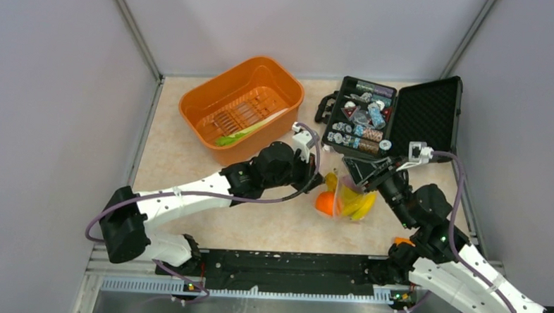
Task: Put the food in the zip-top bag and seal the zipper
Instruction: Adjust the zipper food storage bag at the center of the board.
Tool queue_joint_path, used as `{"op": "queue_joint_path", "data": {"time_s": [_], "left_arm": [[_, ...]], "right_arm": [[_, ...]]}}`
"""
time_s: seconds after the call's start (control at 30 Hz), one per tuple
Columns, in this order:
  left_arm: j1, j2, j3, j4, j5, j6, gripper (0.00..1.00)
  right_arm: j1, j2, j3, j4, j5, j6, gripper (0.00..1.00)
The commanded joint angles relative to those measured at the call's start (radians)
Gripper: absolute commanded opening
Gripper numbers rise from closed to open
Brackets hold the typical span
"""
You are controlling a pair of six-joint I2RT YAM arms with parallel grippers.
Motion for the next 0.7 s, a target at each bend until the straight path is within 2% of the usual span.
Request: {"op": "queue_joint_path", "data": {"time_s": [0.0, 0.07, 0.2, 0.3, 0.4, 0.53, 0.67], "left_arm": [[-0.004, -0.064, 0.057, -0.014, -0.04, 0.157, 0.0], [-0.001, -0.088, 0.076, -0.041, -0.027, 0.253, 0.0], [0.001, -0.147, 0.081, -0.076, -0.019, 0.422, 0.0], [0.004, -0.199, 0.062, -0.043, -0.011, 0.524, 0.0], [0.019, -0.213, 0.083, -0.068, 0.089, 0.645, 0.0], [0.06, -0.184, 0.143, -0.209, 0.24, 0.793, 0.0], [0.167, -0.182, 0.134, -0.24, 0.368, 0.822, 0.0]], "right_arm": [[-0.006, -0.044, 0.058, -0.034, -0.143, -0.22, 0.52], [-0.006, -0.061, 0.093, -0.081, -0.139, -0.307, 0.56], [-0.006, -0.078, 0.151, -0.157, -0.156, -0.478, 0.57], [-0.007, -0.046, 0.207, -0.241, -0.111, -0.534, 0.57], [-0.006, -0.027, 0.234, -0.274, -0.136, -0.598, 0.57], [-0.007, -0.019, 0.215, -0.263, -0.149, -0.669, 0.57], [-0.007, 0.001, 0.224, -0.218, -0.158, -0.665, 0.58]]}}
